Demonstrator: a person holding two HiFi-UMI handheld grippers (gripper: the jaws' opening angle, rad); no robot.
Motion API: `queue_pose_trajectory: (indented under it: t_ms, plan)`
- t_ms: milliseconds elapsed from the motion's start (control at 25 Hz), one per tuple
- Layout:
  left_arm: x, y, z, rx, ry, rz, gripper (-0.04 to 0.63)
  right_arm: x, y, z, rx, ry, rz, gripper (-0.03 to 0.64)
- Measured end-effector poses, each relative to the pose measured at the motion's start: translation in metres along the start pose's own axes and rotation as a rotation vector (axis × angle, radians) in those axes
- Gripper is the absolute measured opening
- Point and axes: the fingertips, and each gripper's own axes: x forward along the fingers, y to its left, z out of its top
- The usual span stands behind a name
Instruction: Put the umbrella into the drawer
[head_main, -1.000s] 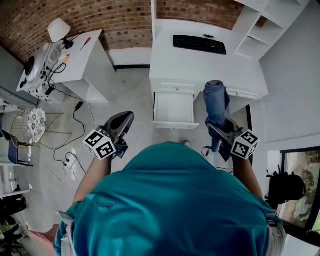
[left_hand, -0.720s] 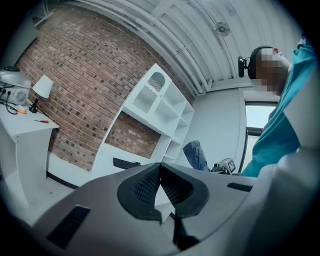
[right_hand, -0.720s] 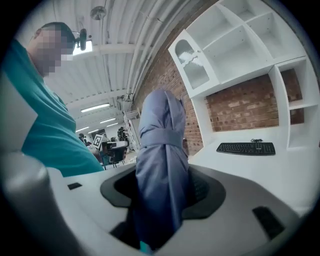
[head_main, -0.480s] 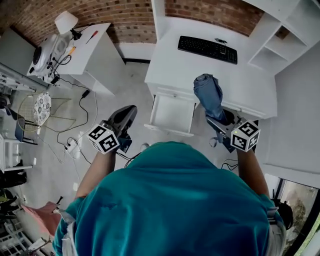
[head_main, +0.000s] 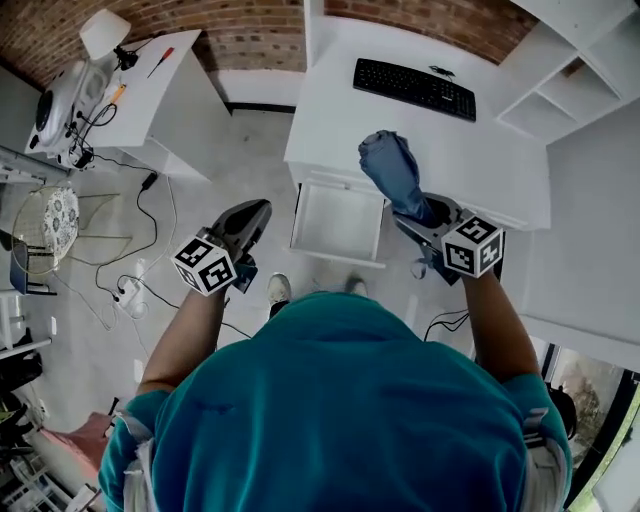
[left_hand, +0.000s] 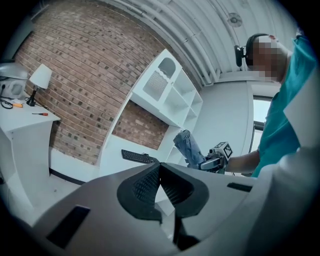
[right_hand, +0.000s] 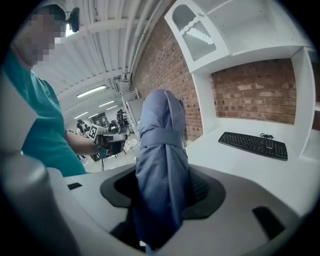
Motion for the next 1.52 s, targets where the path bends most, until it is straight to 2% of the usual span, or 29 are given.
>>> queue_pose_trajectory:
  t_ms: [200, 520, 920, 1240, 1520]
  plan:
    - [0.011, 0.034, -0.035, -0.042, 0.037, 0.030, 0.012, 0.051, -0.018, -0.019, 0.016, 0.064, 0.025, 0.238]
    - [0.014, 0.080, -0.093, -0.115, 0.084, 0.083, 0.012, 0.131, -0.033, -0.077, -0.001, 0.183, 0.070, 0.238]
    - [0.048, 0.126, -0.191, -0.145, 0.195, 0.078, 0.012, 0.221, -0.048, -0.208, 0.029, 0.380, 0.110, 0.238]
    - [0.055, 0.169, -0.256, -0.218, 0.231, 0.092, 0.012, 0.288, -0.083, -0.298, 0.079, 0.512, 0.059, 0.238]
    - [0.057, 0.197, -0.304, -0.232, 0.262, 0.098, 0.012, 0.336, -0.106, -0.367, 0.119, 0.589, 0.017, 0.238]
